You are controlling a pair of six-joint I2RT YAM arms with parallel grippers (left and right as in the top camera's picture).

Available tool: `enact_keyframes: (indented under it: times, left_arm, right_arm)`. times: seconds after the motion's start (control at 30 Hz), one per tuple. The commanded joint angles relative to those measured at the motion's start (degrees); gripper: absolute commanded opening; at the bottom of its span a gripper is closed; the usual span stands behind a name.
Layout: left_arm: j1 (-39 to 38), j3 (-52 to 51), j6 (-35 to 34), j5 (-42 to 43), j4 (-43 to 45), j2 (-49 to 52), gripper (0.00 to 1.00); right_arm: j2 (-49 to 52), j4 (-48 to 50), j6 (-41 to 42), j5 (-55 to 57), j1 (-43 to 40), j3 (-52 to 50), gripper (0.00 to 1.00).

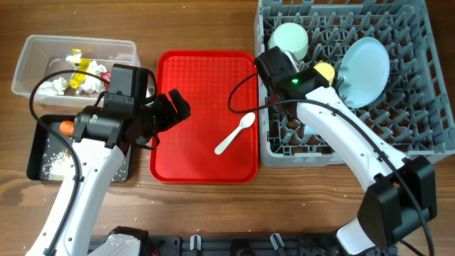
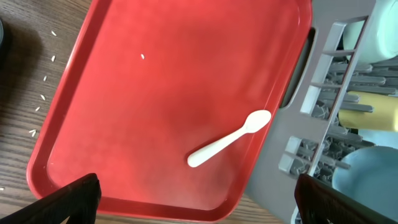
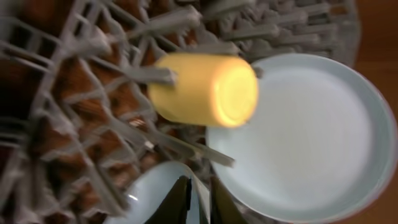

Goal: Sort waste into correct bins and load items into the dishwasher rack
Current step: 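Move right gripper to the white spoon and grasp it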

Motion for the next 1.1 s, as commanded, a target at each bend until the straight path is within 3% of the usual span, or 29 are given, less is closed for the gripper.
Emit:
enact_keyframes:
  times: [0.0,0.2,0.4,0.5,0.53,0.63,0.7,0.87,1.03,1.07]
  left_arm:
    - [0.17,0.7,0.22,-0.76,0.0,-0.7,1.0]
    - [0.17,0.68,0.22,-0.76,0.0,-0.7,1.0]
    - [0.17,0.7,0.22,-0.76,0.0,-0.7,1.0]
    - [0.17,0.7,0.22,-1.31,0.07,-0.7,1.0]
    - [0.2,0.7,0.22,-4.44,0.52,-0.7,1.0]
    - [1.86,0.7,0.22,-11.1,1.36,-0.7,1.0]
    - [4.68,0.7,0.22,-11.1,1.29,-0.7,1.0]
    - [15.28,0.7,0.22,-11.1,1.01,-0.7,1.0]
    - [21.18,0.7,0.22,-11.1,-1.97,-0.7,1.0]
    - [21.35,0.7,0.22,-11.1,-1.95,-0.7,1.0]
  right_arm:
    - [1.03,1.18,0.61,-13.22,0.28,-0.52,0.25]
    - [1.01,5.09,0.83,-22.73,0.28,-0.35,0.57]
    - [-2.38,4.24,10.05,-35.15,0.28,4.81,0.55]
    - [-5.35,5.31,20.92,-47.98,0.28,6.8,0.44]
    - [-6.12,5.77,26.67,-52.61,0.28,6.78,0.43]
    - [-5.97,5.77,31.93,-60.46,1.22,6.34,0.45]
    - [-5.73,6.19,35.95,-58.93,3.76,5.4,0.45]
    - [-2.08,5.92,46.47,-37.59,14.67,5.25,0.46]
    - [5.84,6.01,56.7,-26.32,21.66,5.09,0.43]
    - [7.87,5.92,61.26,-27.34,21.88,5.09,0.5]
